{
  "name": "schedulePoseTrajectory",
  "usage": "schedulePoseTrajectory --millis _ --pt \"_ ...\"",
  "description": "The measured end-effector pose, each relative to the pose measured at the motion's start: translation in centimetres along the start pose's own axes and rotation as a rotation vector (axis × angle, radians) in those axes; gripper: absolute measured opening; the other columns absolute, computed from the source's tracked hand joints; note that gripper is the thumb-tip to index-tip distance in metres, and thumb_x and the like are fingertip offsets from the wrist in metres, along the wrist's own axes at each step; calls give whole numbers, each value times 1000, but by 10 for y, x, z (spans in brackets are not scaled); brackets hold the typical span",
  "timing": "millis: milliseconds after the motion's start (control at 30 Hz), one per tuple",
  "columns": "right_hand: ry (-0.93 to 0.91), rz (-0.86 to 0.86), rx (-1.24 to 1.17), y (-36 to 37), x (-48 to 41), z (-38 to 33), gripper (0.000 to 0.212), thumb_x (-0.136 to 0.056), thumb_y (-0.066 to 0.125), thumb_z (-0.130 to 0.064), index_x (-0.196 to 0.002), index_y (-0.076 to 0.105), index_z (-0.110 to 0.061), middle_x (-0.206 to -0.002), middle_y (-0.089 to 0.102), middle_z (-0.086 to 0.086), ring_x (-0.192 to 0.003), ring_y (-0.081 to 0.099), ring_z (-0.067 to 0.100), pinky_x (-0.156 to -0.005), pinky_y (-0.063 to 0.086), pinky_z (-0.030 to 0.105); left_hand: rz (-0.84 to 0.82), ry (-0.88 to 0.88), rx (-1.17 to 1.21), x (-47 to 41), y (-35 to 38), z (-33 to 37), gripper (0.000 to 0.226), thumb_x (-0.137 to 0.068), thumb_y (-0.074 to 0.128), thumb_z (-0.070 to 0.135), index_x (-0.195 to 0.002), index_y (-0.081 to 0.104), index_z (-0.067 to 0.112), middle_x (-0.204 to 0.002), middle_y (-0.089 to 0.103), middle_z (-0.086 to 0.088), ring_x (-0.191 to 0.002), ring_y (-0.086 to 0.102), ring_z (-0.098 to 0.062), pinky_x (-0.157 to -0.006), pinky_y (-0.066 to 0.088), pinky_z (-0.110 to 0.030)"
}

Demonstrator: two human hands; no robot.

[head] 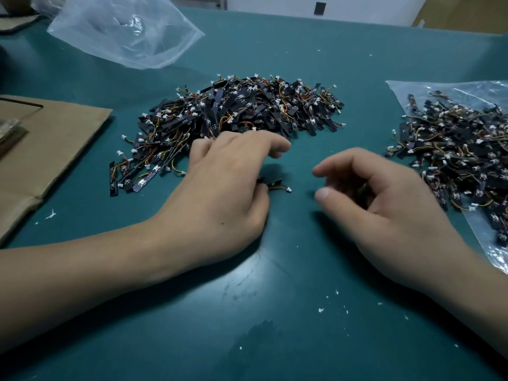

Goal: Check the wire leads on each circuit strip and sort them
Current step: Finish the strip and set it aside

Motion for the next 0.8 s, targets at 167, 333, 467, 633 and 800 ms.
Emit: schedulePoseTrajectory --millis 167,333,467,633,800 --pt "-47 -115 262 4 0 -4 40 -89 62 -45 -129 67 -37 -99 58 -20 -84 54 0 -79 50 33 107 230 -13 38 1 2 45 -90 59 5 -129 55 27 -99 66 20 -91 49 -7 -85 41 -26" --pt "-89 -129 243 5 -1 -7 16 -94 66 -44 -107 72 -38 -100 58 -16 -85 54 5 -78 51 41 231 389 28 32 8 0 42 -89 57 17 -127 53 32 -102 64 26 -89 50 1 -86 39 -26" --pt "-154 -135 165 3 -1 -11 10 -93 68 -32 -89 66 -41 -85 55 -21 -77 55 3 -71 41 22 201 495 121 32 12 -1 41 -92 56 14 -129 52 31 -106 64 22 -85 49 -1 -77 38 -18" --pt "-225 -204 65 4 -1 -13 23 -96 64 -27 -79 56 -39 -72 48 -13 -69 53 12 -65 38 25 196 517 272 41 5 13 30 -96 57 13 -123 58 26 -96 67 5 -75 52 -3 -75 38 -12" --pt "-240 -126 -30 -1 1 -13 17 -100 61 -28 -86 69 -23 -73 58 -13 -70 58 10 -65 40 18 189 399 235 44 -6 23 15 -92 65 15 -107 67 17 -89 66 5 -77 55 -7 -77 39 -12"
Point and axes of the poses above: each hand's wrist, its own x-axis away from the middle knuckle, its own y-axis out of the palm, z = x × y, the point moved 2 cm from there along -x, towards the middle knuckle
